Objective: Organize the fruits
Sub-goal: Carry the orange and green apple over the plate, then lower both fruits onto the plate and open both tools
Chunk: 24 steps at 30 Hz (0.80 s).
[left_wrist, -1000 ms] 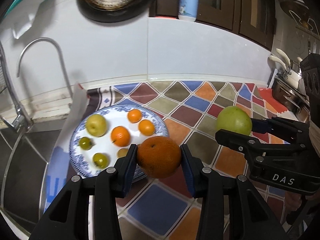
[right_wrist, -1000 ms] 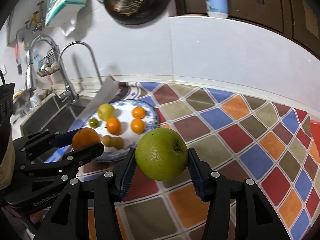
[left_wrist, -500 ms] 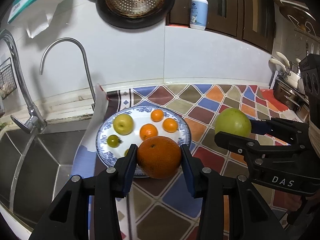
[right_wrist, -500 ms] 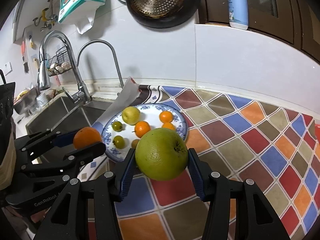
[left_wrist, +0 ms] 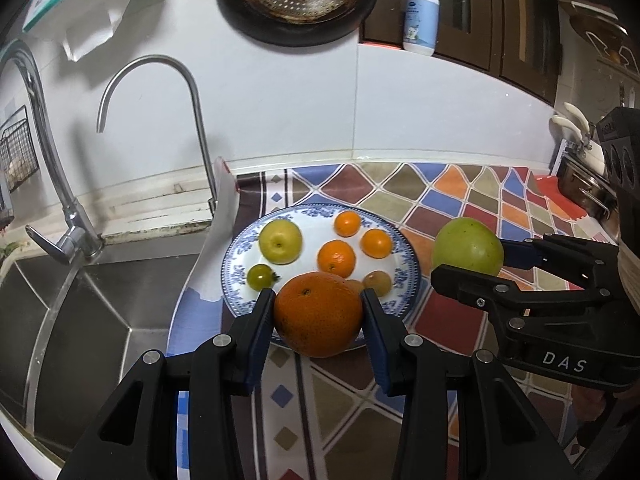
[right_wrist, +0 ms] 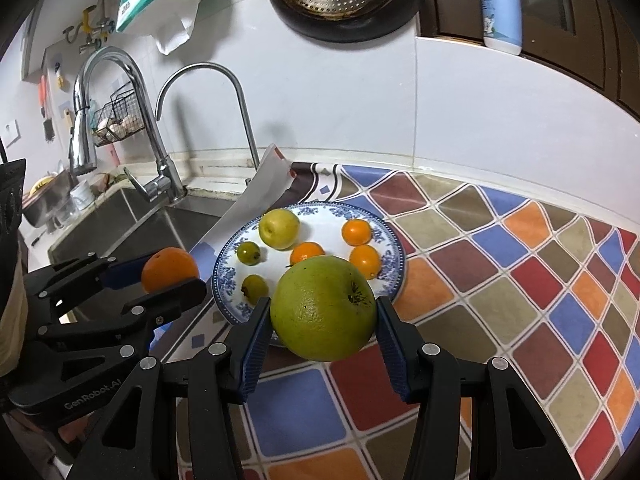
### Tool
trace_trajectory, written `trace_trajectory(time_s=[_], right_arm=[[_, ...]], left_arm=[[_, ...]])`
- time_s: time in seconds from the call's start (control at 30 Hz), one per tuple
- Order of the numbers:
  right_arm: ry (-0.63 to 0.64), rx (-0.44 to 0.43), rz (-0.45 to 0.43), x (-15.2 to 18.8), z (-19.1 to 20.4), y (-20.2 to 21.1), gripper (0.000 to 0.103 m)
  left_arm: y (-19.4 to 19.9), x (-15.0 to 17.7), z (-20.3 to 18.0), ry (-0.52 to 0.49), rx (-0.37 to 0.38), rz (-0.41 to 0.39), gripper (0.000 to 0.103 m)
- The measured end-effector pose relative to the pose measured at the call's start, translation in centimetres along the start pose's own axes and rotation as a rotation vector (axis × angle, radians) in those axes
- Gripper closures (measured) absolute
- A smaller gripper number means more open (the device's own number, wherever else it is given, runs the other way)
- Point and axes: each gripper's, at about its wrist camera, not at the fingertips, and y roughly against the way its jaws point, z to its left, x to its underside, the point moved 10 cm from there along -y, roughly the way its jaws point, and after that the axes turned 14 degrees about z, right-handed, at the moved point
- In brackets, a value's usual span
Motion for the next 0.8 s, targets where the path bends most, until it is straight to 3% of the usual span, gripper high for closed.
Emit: trace_trajectory(time_s=[0.37, 0.8], right_arm=[[0.023, -0.002, 0.041, -1.8, 0.7, -3.6, 0.051], [0.006, 0.012, 0.088, -3.5, -1.4, -7.7, 0.051]], left_arm=[[-3.2, -1.0, 1.9, 0.004, -0.009, 0.035, 0.061], [-8.2, -2.8, 2.0, -0.031, 0.001, 0.088, 0.061]])
